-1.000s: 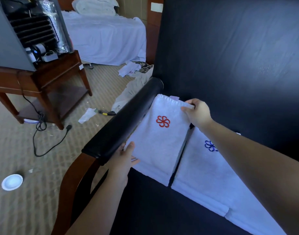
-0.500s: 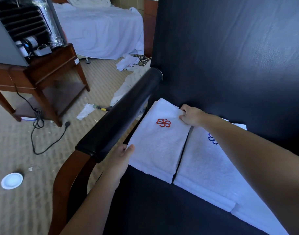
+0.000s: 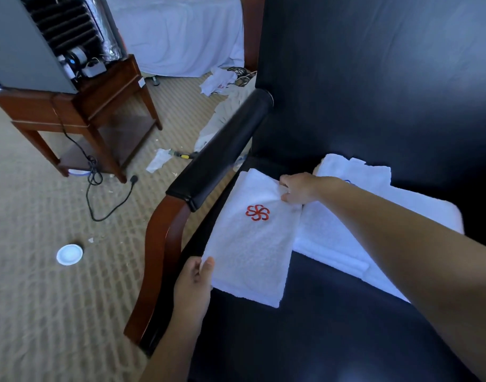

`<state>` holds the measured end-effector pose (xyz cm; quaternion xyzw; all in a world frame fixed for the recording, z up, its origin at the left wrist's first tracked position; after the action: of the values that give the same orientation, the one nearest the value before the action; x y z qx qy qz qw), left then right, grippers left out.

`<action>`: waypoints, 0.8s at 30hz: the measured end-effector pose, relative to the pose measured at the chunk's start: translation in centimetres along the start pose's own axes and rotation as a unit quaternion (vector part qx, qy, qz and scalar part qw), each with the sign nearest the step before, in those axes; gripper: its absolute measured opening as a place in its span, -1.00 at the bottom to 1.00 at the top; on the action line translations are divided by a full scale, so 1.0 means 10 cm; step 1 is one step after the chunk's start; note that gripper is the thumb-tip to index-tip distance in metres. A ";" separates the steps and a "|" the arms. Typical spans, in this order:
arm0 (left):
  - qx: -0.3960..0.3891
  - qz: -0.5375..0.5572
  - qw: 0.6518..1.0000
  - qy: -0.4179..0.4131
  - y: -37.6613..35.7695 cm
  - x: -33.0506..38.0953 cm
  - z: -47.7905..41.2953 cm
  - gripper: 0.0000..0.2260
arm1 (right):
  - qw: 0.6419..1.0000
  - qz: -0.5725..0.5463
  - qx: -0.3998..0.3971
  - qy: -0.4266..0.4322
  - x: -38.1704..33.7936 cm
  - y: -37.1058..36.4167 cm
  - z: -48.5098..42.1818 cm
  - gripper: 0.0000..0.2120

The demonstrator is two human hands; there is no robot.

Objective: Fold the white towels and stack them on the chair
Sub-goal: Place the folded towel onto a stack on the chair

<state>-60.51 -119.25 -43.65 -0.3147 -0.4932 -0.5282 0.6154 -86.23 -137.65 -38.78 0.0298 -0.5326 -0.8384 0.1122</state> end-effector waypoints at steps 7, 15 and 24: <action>0.090 0.044 0.995 -0.008 0.42 -0.02 0.43 -0.86 | 0.999 -0.035 0.020 0.033 -0.32 -0.21 0.62 -0.85; 0.041 -0.167 0.948 -0.270 -0.26 0.74 0.76 -0.84 | 0.946 -0.175 0.262 -0.073 0.36 0.16 0.68 -0.80; -0.255 -0.312 0.805 -0.435 -2.19 0.51 0.75 -0.45 | 0.970 -0.104 0.099 -0.194 1.61 -0.11 0.22 -0.37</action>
<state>-83.83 -119.50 -39.46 -0.4859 -0.6288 -0.6060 0.0354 -102.41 -138.76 -37.71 -0.0672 -0.6188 -0.7781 -0.0845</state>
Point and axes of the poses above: each hand's wrist, its own z-axis away from the middle knuckle, its own y-axis out of the back of the hand, x = y × z, the point moved 6 cm from there along -z, towards the middle knuckle, and after that the axes turned 12 degrees about z, right-handed, at the moved point
